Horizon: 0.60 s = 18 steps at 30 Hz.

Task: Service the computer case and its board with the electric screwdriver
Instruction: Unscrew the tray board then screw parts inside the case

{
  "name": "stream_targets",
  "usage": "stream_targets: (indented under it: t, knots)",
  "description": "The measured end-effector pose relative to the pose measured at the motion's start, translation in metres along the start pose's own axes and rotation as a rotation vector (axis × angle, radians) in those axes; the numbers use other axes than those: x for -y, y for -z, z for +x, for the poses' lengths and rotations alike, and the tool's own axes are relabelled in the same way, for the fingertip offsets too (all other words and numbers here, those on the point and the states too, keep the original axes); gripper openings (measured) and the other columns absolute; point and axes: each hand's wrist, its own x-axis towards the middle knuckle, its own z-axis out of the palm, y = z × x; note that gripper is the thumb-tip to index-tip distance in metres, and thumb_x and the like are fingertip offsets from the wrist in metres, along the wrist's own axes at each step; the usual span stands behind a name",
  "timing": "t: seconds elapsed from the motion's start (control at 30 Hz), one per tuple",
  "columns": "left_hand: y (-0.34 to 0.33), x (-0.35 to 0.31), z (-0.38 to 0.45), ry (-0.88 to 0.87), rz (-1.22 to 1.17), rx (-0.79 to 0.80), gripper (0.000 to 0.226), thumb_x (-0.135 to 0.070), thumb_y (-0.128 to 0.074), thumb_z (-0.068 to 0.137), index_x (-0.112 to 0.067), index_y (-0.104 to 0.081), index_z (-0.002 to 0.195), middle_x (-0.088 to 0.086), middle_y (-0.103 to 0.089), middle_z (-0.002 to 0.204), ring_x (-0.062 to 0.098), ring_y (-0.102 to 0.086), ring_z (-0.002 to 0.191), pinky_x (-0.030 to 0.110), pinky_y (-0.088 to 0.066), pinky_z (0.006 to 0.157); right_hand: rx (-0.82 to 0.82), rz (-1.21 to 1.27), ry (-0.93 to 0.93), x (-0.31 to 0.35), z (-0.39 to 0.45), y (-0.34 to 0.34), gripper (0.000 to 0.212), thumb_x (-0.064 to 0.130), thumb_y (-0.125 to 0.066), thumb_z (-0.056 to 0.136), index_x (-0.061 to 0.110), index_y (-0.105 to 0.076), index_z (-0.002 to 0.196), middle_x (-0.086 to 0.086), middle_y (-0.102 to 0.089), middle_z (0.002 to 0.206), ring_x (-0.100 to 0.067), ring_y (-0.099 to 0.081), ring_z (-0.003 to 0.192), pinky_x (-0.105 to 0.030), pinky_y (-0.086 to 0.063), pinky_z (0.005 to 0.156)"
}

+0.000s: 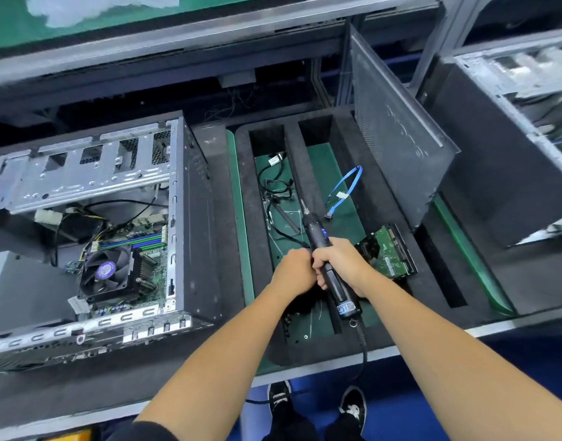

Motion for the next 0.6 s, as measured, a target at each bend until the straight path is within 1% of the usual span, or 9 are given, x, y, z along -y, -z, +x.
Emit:
stream_targets:
  t: [0.13, 0.23, 0.3, 0.37, 0.47, 0.5, 0.53, 0.57, 0.6]
  knots:
    - [0.021, -0.004, 0.003, -0.097, -0.181, -0.187, 0.011, -0.003, -0.048, 0.076, -0.006, -0.058, 0.074, 0.008, -0.063, 0.073, 0.027, -0.057, 0.070, 0.034, -0.044, 0.060, -0.024, -0.036, -0.003, 0.014, -0.007, -0.001, 0.010, -0.003, -0.057, 0.074, 0.005, -0.051, 0.075, -0.011, -0.048, 0.052, -0.024, -0.050, 0.041, -0.028, -0.044, 0.043]
    - [0.038, -0.020, 0.008, -0.131, -0.227, -0.263, 0.016, -0.002, -0.049, 0.074, -0.016, -0.051, 0.067, 0.003, -0.060, 0.070, 0.020, -0.055, 0.065, 0.028, -0.039, 0.052, -0.031, -0.093, 0.058, 0.040, -0.014, 0.007, 0.009, 0.000, -0.057, 0.076, 0.006, -0.051, 0.074, -0.009, -0.050, 0.053, -0.024, -0.052, 0.042, -0.027, -0.045, 0.043]
    - [0.048, -0.041, 0.012, -0.180, -0.238, -0.277, 0.020, 0.001, -0.050, 0.072, -0.019, -0.048, 0.071, 0.001, -0.056, 0.074, 0.012, -0.051, 0.065, 0.022, -0.036, 0.053, -0.077, -0.137, 0.102, 0.060, -0.021, 0.019, 0.006, 0.002, -0.058, 0.076, 0.005, -0.053, 0.076, -0.009, -0.052, 0.054, -0.025, -0.053, 0.043, -0.029, -0.046, 0.045]
    - [0.053, -0.065, 0.015, -0.294, -0.269, -0.182, 0.023, 0.008, -0.053, 0.072, -0.015, -0.051, 0.077, 0.003, -0.052, 0.075, 0.006, -0.050, 0.067, 0.019, -0.039, 0.062, -0.161, -0.188, 0.137, 0.078, -0.028, 0.035, 0.008, 0.006, -0.060, 0.075, 0.002, -0.056, 0.080, -0.011, -0.054, 0.058, -0.026, -0.053, 0.049, -0.031, -0.047, 0.051]
    - [0.044, -0.098, 0.012, -0.316, -0.321, 0.094, 0.038, 0.014, -0.062, 0.072, -0.019, -0.044, 0.068, -0.003, -0.042, 0.065, -0.009, -0.049, 0.058, 0.009, -0.035, 0.062, -0.262, -0.245, 0.137, 0.091, -0.040, 0.059, 0.007, 0.009, -0.060, 0.073, 0.007, -0.054, 0.075, -0.012, -0.051, 0.058, -0.026, -0.049, 0.049, -0.031, -0.043, 0.054]
    - [0.034, -0.102, 0.016, -0.313, -0.295, 0.181, 0.030, 0.009, -0.071, 0.069, -0.014, -0.052, 0.077, -0.002, -0.049, 0.074, -0.011, -0.049, 0.069, 0.010, -0.037, 0.069, -0.268, -0.235, 0.132, 0.092, -0.044, 0.065, 0.009, 0.008, -0.060, 0.072, 0.009, -0.051, 0.072, -0.013, -0.047, 0.059, -0.026, -0.046, 0.050, -0.033, -0.041, 0.055]
    - [0.025, -0.106, 0.017, -0.326, -0.205, 0.232, 0.043, -0.005, -0.081, 0.067, -0.006, -0.058, 0.103, 0.001, -0.056, 0.098, -0.007, -0.049, 0.095, 0.012, -0.038, 0.087, -0.274, -0.230, 0.131, 0.092, -0.046, 0.069, 0.013, 0.008, -0.060, 0.070, 0.011, -0.047, 0.070, -0.012, -0.043, 0.062, -0.025, -0.042, 0.055, -0.035, -0.037, 0.058]
    - [0.017, -0.110, 0.016, -0.329, -0.077, 0.301, 0.082, -0.023, -0.086, 0.065, -0.005, -0.044, 0.133, 0.000, -0.047, 0.129, 0.005, -0.036, 0.123, 0.019, -0.027, 0.107, -0.280, -0.231, 0.130, 0.091, -0.049, 0.072, 0.018, 0.009, -0.060, 0.069, 0.013, -0.043, 0.068, -0.011, -0.040, 0.064, -0.025, -0.041, 0.060, -0.036, -0.035, 0.062]
    - [0.010, -0.113, 0.012, -0.299, 0.023, 0.340, 0.106, -0.037, -0.085, 0.065, -0.010, -0.024, 0.148, -0.001, -0.028, 0.149, 0.013, -0.018, 0.138, 0.025, -0.012, 0.116, -0.281, -0.231, 0.129, 0.090, -0.050, 0.073, 0.022, 0.009, -0.061, 0.069, 0.015, -0.040, 0.065, -0.011, -0.040, 0.064, -0.024, -0.041, 0.061, -0.037, -0.034, 0.063]
